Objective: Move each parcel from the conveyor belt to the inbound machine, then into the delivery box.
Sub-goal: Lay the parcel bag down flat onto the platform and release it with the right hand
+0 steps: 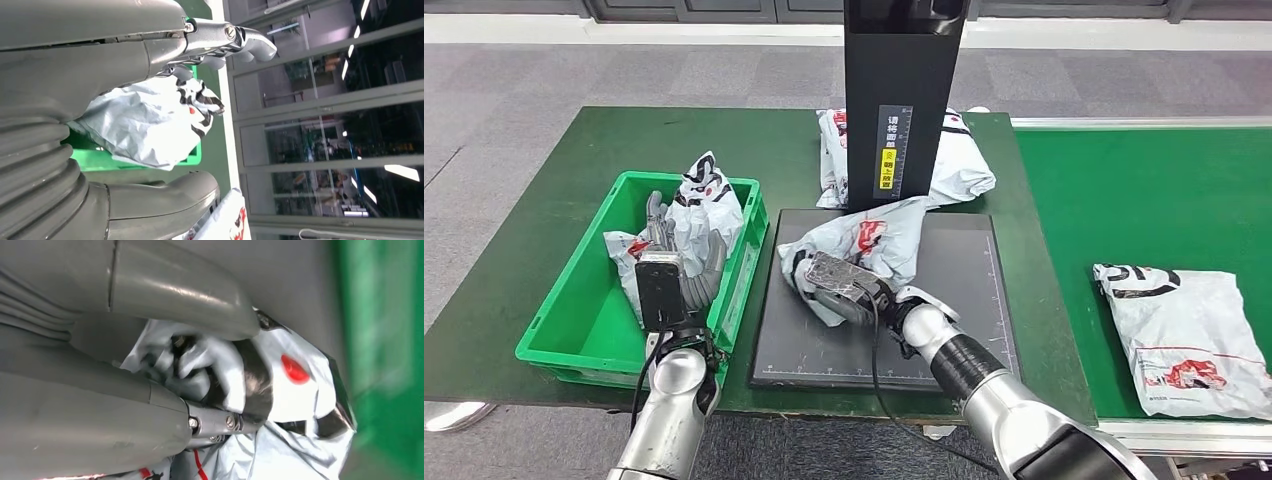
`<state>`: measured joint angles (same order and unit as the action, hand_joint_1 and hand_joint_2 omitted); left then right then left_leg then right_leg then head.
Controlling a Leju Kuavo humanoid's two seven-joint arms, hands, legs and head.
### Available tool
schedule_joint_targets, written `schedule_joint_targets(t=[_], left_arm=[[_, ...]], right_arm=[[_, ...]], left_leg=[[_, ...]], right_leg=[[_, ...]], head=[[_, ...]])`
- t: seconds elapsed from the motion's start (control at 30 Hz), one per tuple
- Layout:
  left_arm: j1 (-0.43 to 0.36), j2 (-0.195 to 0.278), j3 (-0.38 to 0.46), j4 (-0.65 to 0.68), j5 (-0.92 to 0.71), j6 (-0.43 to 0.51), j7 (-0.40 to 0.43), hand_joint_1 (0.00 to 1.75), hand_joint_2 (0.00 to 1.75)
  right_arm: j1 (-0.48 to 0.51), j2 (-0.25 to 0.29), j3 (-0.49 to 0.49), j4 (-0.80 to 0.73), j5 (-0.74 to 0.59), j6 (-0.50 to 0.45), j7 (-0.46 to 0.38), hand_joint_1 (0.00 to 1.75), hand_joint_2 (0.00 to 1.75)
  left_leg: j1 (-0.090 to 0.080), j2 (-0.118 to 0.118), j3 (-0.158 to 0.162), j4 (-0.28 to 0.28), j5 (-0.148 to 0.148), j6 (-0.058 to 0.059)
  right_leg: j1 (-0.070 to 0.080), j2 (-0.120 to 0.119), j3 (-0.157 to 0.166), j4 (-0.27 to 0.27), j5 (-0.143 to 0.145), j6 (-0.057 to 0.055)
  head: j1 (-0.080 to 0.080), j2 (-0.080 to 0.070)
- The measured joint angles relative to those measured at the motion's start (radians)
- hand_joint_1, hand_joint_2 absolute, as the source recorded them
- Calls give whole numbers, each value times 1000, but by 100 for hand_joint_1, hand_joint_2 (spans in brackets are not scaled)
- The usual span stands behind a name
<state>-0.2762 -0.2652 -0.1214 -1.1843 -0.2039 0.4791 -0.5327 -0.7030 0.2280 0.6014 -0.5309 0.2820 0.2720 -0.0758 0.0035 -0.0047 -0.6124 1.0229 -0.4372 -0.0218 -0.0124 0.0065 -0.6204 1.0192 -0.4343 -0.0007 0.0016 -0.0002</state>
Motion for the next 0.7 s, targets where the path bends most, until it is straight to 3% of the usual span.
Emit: schedule_joint_targets(t=[0.13, 0.3, 0.5, 0.7], left_arm=[[19, 4, 8, -16, 4, 23, -9, 0, 175], [45, 8, 32, -34, 4, 46, -33, 0, 175], [66, 9, 59, -59, -9, 72, -42, 0, 175], [66, 8, 86, -69, -37, 84, -33, 0, 175]], right_arm=[[5, 18, -27, -39, -174, 124, -110, 0, 0], [11, 22, -55, -181, -427, 203, -149, 0, 0], [8, 8, -81, -359, -511, 119, -168, 0, 0], [-17, -30, -131, -441, -474, -60, -129, 0, 0]], left_leg=[[0, 0, 0, 0, 0, 0], [1, 0, 0, 0, 0, 0], [0, 0, 0, 0, 0, 0], [0, -1, 0, 0, 0, 0]], right_leg=[[0, 0, 0, 0, 0, 0], [0, 0, 0, 0, 0, 0], [0, 0, 0, 0, 0, 0], [0, -1, 0, 0, 0, 0]], head=[[0, 0], [0, 0], [0, 0], [0, 0]])
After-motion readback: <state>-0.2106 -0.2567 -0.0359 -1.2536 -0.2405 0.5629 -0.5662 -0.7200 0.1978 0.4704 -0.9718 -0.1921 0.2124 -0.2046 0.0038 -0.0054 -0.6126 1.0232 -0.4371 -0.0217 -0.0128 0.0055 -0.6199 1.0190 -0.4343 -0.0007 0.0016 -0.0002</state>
